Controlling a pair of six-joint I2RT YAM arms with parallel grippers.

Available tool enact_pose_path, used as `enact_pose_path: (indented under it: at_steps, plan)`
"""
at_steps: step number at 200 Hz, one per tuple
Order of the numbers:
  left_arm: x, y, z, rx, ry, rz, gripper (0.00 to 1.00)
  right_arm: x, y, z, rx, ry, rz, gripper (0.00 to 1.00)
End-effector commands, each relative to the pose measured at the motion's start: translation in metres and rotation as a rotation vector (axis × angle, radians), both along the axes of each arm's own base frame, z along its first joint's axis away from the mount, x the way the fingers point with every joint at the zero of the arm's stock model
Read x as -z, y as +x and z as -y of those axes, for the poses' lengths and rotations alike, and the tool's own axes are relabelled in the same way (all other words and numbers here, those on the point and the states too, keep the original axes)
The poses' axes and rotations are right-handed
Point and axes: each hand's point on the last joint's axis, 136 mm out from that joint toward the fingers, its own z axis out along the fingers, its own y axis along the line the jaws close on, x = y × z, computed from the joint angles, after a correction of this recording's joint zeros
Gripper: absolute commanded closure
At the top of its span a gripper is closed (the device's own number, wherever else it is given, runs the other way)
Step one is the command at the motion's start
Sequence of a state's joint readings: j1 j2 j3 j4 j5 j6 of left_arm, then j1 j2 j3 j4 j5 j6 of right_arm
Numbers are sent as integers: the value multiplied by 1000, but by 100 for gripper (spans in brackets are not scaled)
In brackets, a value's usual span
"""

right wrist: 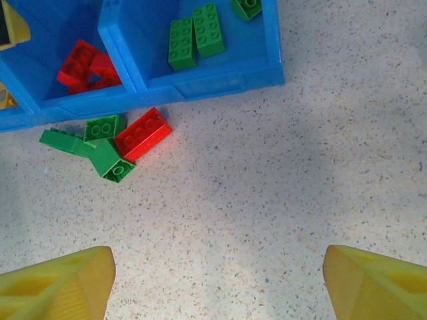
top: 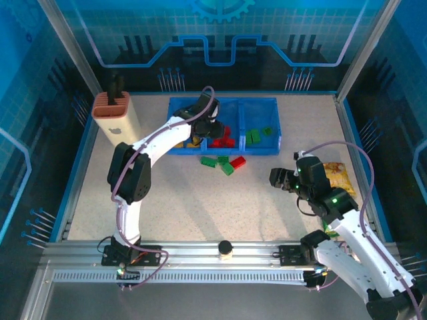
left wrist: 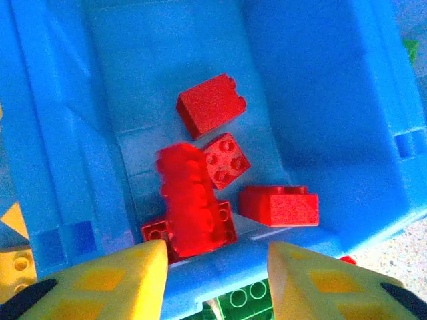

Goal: Sort the legos into containers by color
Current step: Place the lego in the container.

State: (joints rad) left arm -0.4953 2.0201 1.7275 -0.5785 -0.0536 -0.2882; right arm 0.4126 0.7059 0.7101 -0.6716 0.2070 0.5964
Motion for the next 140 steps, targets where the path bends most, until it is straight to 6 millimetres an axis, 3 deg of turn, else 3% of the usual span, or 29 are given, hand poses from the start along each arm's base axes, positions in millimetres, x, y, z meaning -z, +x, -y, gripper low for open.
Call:
enact_pose_path:
  at_steps: [1,50,79,99,140]
  plan:
    - [-34,-8,6,31,-60,34,52,9,-6,3,15,9,-34,17]
    - [-91,-46,-4,47,-136,152,50,17,5,-14,-40,39,-59,16]
    - [-101,-76,-17,46,-159,188,50,23,16,-30,-67,51,-97,18]
    - [-91,-102,-25,47,-179,189,49,26,26,-46,-91,60,-113,18]
    - [-32,-152,-58,-35,-167,103,47,40,44,-104,-271,-31,-174,19]
